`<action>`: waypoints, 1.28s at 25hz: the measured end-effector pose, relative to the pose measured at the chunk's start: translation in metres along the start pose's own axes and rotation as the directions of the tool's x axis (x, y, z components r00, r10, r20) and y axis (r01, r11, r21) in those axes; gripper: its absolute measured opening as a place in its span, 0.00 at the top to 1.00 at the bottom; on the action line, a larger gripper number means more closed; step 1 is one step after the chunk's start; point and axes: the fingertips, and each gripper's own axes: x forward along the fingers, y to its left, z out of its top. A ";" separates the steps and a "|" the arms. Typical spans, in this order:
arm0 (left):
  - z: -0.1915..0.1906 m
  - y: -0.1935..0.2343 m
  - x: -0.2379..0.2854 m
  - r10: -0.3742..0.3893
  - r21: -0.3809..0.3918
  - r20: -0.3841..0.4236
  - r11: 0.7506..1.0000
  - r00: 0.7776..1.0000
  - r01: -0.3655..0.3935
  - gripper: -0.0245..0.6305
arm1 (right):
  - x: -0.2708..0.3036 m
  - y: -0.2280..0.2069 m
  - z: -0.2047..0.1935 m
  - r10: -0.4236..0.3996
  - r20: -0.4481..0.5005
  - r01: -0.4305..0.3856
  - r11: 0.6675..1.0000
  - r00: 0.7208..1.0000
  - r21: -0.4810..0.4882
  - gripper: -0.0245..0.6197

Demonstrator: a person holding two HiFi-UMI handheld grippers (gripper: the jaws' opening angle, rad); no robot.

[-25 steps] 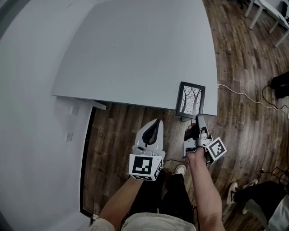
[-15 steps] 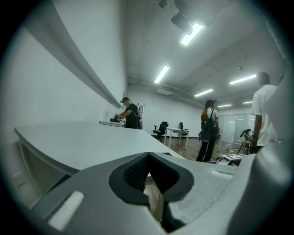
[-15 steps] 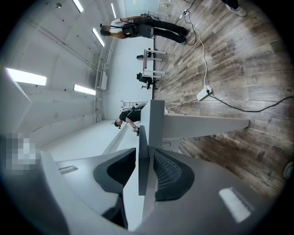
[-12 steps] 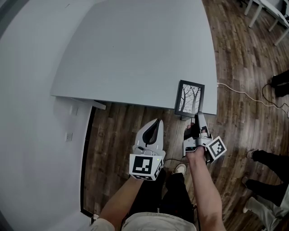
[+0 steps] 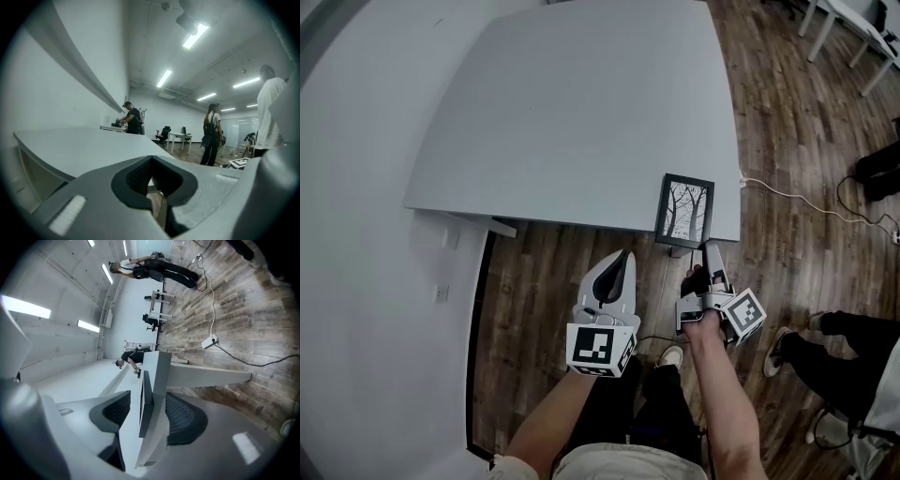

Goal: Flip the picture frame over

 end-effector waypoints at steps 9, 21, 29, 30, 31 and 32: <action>0.024 -0.017 0.005 -0.031 0.011 0.038 0.999 0.999 0.030 0.96 | -0.025 0.019 0.024 -0.015 0.021 0.019 0.986 1.000 -0.166 0.55; 0.067 -0.043 0.001 -0.071 0.048 0.102 0.997 0.992 0.066 0.96 | -0.053 0.096 0.061 0.037 0.031 -0.013 0.830 0.999 -0.558 0.59; 0.102 -0.059 -0.009 -0.096 0.078 0.149 0.993 0.984 0.085 0.96 | -0.075 0.181 0.071 0.129 0.018 -0.059 0.570 0.991 -0.820 0.64; 0.106 -0.061 -0.011 -0.098 0.082 0.153 0.993 0.983 0.086 0.96 | -0.079 0.189 0.072 0.136 0.021 -0.056 0.538 0.990 -0.841 0.66; 0.110 -0.063 -0.012 -0.100 0.084 0.157 0.993 0.983 0.087 0.96 | -0.082 0.197 0.074 0.142 0.026 -0.050 0.511 0.990 -0.858 0.67; 0.114 -0.065 -0.013 -0.101 0.086 0.161 0.992 0.982 0.088 0.96 | -0.085 0.204 0.076 0.146 0.033 -0.043 0.487 0.989 -0.872 0.68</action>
